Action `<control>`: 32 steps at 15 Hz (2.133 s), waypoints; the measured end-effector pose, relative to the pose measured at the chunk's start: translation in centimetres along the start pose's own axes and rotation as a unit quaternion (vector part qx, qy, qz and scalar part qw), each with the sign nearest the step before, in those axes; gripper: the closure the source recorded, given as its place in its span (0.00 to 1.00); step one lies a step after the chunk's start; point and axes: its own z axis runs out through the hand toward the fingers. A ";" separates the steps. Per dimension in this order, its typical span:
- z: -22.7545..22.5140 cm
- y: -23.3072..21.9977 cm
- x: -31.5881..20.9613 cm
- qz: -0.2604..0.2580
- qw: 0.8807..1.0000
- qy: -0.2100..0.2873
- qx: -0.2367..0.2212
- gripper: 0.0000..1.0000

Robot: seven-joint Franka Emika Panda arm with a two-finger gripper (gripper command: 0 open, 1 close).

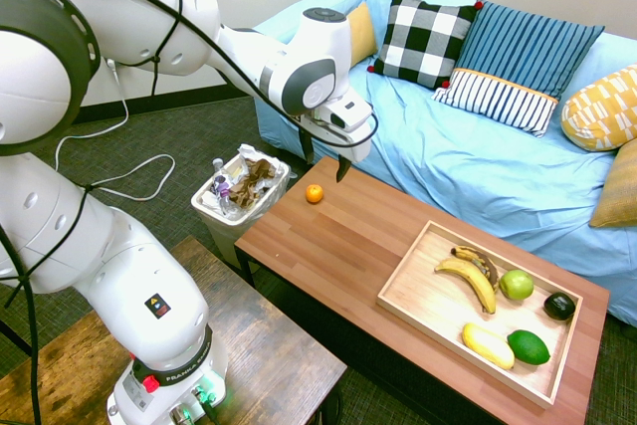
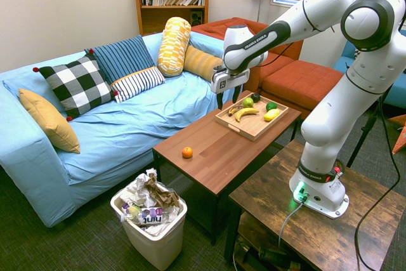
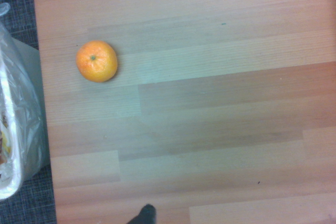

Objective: Put the tangerine in the tray

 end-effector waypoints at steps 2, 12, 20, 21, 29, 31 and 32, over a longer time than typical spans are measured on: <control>0.1 -0.1 0.1 -0.005 1.000 -0.001 0.000 0.00; 9.4 -9.4 -1.1 0.004 1.000 -0.014 0.000 0.00; 19.3 -16.8 -1.5 -0.004 0.999 -0.032 -0.035 0.00; 20.4 -17.2 -1.7 -0.006 0.999 -0.033 -0.041 0.00; 27.1 -19.1 -1.8 -0.011 0.996 -0.040 -0.084 0.00; 28.2 -19.5 -1.4 -0.010 0.995 -0.040 -0.090 1.00; 28.5 -19.8 -1.3 -0.011 0.995 -0.041 -0.092 1.00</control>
